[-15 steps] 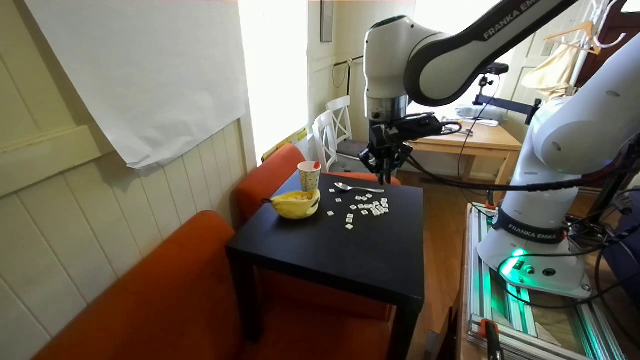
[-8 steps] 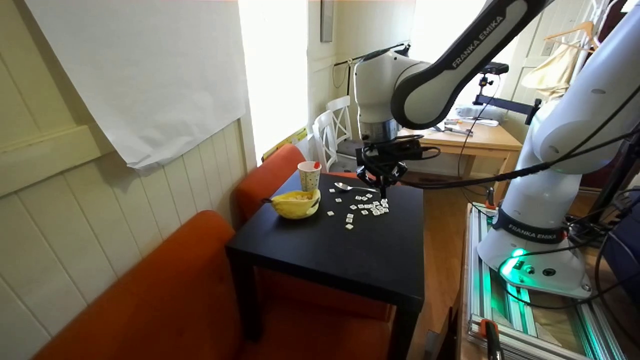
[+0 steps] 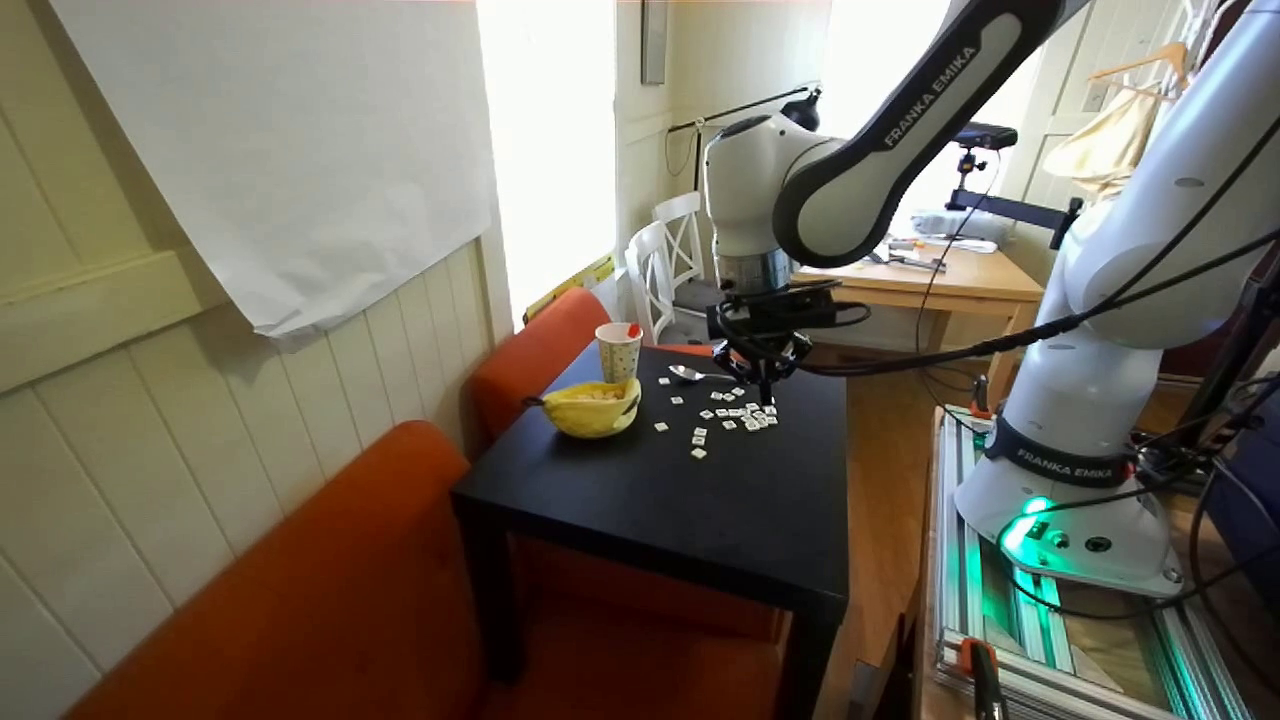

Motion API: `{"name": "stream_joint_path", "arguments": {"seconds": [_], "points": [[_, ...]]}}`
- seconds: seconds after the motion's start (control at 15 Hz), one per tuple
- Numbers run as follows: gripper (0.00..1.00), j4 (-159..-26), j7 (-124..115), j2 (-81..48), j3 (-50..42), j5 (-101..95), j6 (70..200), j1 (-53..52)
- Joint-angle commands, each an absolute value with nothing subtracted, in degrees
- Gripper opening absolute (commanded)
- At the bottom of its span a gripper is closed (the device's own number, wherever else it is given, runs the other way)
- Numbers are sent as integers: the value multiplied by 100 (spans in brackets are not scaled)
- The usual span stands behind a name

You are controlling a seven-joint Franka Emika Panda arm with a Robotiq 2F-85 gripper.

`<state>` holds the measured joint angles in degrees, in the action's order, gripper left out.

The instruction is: Pick up the object and align it with the other object in a straight line

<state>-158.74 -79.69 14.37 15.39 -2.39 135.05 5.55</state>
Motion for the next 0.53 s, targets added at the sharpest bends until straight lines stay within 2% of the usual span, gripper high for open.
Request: {"name": "stream_joint_path", "arguments": {"seconds": [0.0, 0.27, 0.47], "points": [[3, -15866, -7016, 1312, 871, -4, 13693, 314], [3, -15871, -5187, 1135, -188, 289, 14124, 6], [3, -15867, -3840, 793, -398, 683, 14770, 218]]}}
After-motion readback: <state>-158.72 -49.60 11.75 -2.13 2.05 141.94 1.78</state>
